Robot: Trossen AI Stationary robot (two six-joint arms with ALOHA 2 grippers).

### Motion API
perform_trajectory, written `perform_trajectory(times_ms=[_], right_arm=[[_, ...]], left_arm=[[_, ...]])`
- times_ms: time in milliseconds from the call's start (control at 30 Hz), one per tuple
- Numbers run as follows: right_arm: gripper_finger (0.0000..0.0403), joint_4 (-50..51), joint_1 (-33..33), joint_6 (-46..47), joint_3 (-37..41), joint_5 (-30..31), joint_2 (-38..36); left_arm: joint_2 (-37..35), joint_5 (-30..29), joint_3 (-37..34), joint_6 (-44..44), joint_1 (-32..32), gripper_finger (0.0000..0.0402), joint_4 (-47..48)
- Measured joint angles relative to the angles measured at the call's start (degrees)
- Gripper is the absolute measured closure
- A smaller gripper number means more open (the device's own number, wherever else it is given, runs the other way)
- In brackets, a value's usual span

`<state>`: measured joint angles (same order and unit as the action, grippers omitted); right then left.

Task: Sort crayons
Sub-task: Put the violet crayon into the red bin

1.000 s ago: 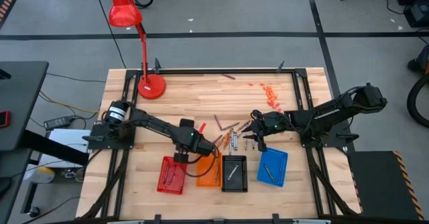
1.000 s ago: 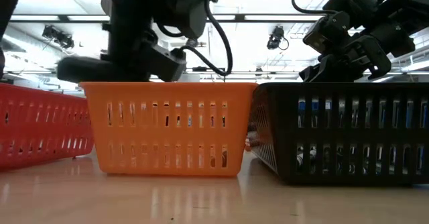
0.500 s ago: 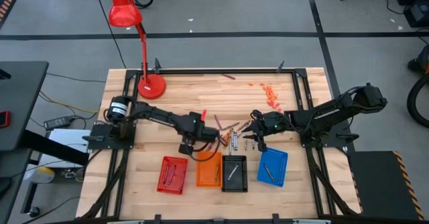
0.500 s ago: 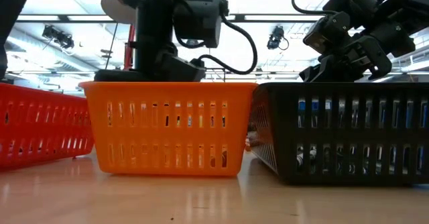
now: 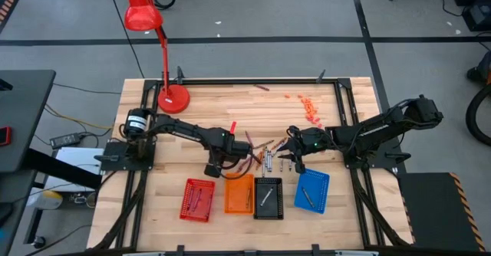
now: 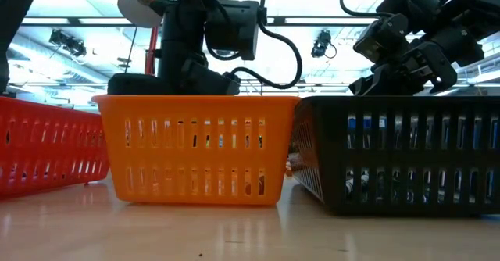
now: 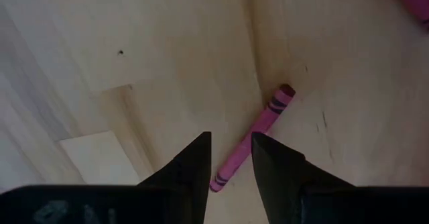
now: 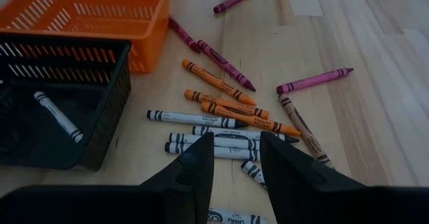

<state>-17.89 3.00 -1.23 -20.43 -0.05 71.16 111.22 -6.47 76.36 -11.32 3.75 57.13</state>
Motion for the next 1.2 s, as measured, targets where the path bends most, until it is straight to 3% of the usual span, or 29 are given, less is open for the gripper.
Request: perform_trajectory(times_ms=[367, 800, 1100, 1200], right_arm=[[0.0278, 0.2, 0.0, 0.0, 0.0, 0.0, 0.0], [0.0278, -0.1, 0.0, 0.0, 0.0, -0.1, 0.0], [0.0278, -0.4, 0.0, 0.0, 0.0, -0.1, 0.0], [0.0278, -0.3, 0.0, 0.0, 0.0, -0.1, 0.0]], left_arm=[[0.0, 0.2, -0.1, -1.4, 0.0, 0.0283, 1.3], [-0.4, 0.3, -7.3, -1.9, 1.4, 0.0288, -3.3], [-0.3, 2.7, -7.4, 1.2, 1.5, 0.0378, -2.8], [-0.2, 2.9, -7.4, 3.5, 1.5, 0.0385, -2.7]])
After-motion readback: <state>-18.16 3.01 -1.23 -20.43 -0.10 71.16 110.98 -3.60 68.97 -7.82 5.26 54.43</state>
